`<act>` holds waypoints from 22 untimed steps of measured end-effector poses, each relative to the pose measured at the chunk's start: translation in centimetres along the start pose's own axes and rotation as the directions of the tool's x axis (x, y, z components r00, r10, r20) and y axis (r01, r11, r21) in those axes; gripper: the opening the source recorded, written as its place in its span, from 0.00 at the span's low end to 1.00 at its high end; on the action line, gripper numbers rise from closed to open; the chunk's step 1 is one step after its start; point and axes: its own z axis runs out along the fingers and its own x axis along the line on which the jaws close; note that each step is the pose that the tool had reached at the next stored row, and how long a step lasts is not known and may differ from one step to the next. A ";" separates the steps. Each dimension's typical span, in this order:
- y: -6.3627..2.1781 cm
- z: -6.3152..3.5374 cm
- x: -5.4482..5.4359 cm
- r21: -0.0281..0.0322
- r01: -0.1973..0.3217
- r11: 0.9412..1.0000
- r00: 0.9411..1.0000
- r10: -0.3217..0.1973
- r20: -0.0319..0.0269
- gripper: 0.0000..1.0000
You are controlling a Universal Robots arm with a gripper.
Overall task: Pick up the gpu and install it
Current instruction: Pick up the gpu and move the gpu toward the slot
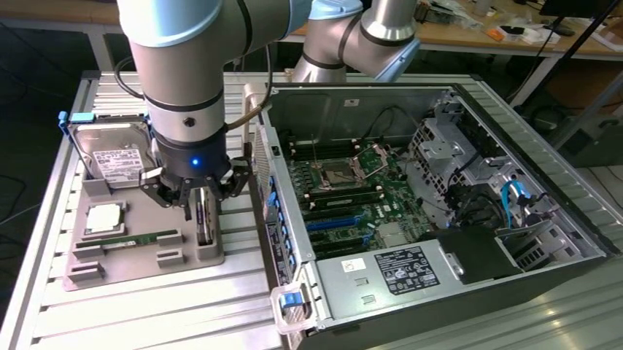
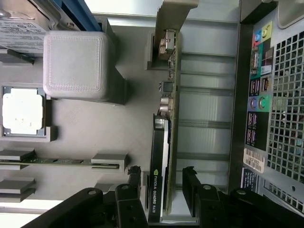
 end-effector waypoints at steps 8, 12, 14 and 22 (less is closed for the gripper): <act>0.97 0.39 -0.1 0.000 0.000 1.000 1.000 0.000 0.000 0.48; 0.97 0.39 -0.1 0.000 0.000 1.000 1.000 0.000 0.000 0.48; 0.97 0.39 -0.1 0.000 0.000 1.000 1.000 0.000 0.000 0.48; 1.03 0.51 0.3 0.000 0.000 1.000 1.000 0.000 0.000 0.48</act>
